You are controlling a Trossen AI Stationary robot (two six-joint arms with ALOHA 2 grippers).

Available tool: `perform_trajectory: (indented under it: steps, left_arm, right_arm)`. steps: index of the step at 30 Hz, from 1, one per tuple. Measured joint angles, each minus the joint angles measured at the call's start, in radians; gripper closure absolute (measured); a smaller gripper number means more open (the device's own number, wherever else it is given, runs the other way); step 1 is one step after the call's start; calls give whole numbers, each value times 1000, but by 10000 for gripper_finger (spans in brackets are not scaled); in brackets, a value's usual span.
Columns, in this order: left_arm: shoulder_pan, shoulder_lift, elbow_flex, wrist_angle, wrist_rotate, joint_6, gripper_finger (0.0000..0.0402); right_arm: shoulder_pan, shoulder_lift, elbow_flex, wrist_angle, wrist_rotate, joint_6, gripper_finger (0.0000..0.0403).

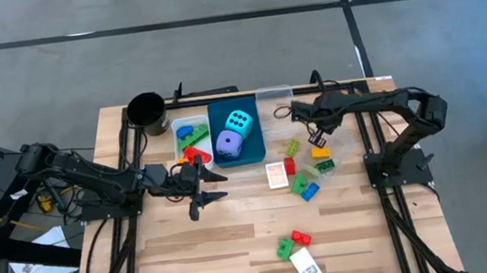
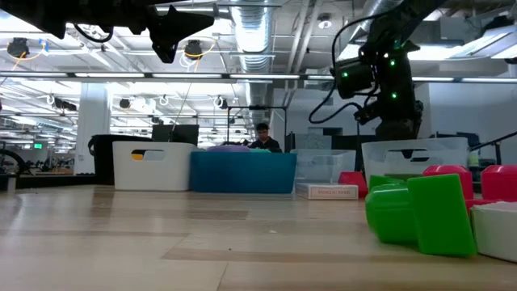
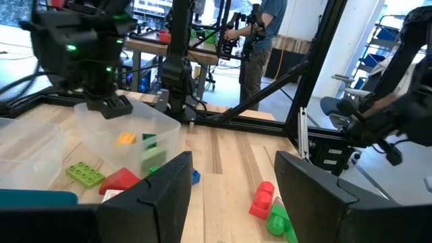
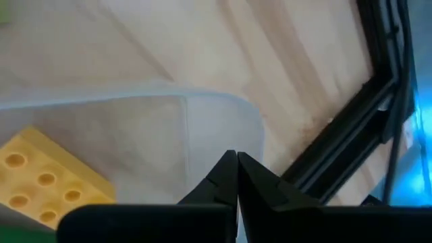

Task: Pick & Place Toys
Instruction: Adjust the right transparent bin

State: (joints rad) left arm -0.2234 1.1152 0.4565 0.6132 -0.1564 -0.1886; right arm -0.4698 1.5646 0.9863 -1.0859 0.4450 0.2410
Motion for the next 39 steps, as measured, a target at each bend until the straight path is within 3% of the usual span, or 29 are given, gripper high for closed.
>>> perform_trajectory:
  steps: [8, 16, 24, 25, 31, 39]
  left_arm:
    - [0, 0, 0, 0, 0, 0, 198]
    - [0, 0, 0, 0, 0, 0, 198]
    - [8, 0, 0, 0, -5, 1, 198]
    - [13, 0, 0, 0, -5, 1, 198]
    - [47, 0, 0, -4, -10, 1, 198]
    - [94, 0, 0, -6, -11, 0, 198]
  right_arm:
    - [-135, 0, 0, 98, 0, -144, 401]
    - [-168, 22, 0, 329, -3, -355, 402]
    - [-169, 208, 2, 473, -102, -527, 402]
    - [-168, 239, 5, 491, -73, -543, 402]
    - [-164, 339, 67, 454, 13, -596, 403]
    - [-168, 299, 170, 386, 36, -618, 403]
